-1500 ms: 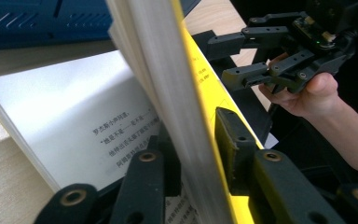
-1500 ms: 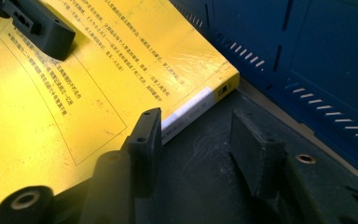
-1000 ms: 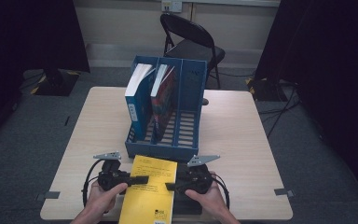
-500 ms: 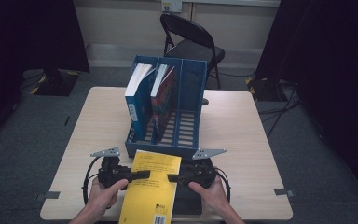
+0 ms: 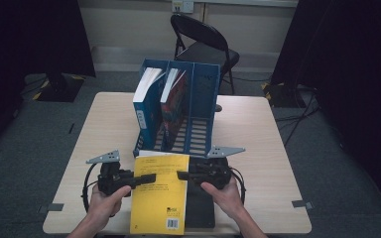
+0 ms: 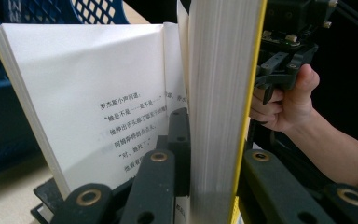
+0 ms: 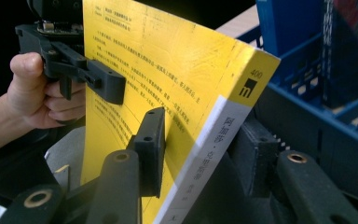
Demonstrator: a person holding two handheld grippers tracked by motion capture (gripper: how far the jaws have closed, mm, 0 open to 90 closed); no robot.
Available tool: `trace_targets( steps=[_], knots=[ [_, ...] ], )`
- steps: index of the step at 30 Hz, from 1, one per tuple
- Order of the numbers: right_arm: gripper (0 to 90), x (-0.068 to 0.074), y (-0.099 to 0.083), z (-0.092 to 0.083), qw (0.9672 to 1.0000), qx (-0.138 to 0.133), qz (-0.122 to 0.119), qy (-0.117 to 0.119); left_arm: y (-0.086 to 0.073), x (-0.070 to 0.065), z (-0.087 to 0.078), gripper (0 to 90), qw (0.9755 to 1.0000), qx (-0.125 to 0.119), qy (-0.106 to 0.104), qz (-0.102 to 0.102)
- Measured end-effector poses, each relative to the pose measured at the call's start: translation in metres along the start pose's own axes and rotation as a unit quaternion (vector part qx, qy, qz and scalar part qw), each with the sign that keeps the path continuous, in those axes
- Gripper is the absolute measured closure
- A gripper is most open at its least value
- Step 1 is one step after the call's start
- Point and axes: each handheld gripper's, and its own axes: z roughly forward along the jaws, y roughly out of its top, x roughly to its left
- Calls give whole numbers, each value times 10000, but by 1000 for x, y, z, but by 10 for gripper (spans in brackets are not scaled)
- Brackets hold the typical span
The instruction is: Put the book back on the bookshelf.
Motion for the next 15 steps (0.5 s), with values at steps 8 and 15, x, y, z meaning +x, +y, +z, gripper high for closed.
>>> trace_targets(
  steps=[8, 15],
  knots=[
    [599, 5, 17, -7, 9997, -211, -124, -53, 11, -8, -3, 795, 9995, -247, 60, 199],
    [648, 10, 33, -20, 9981, -492, -312, -217, 26, -15, 1, 791, 9975, -477, 89, 515]
  ],
)
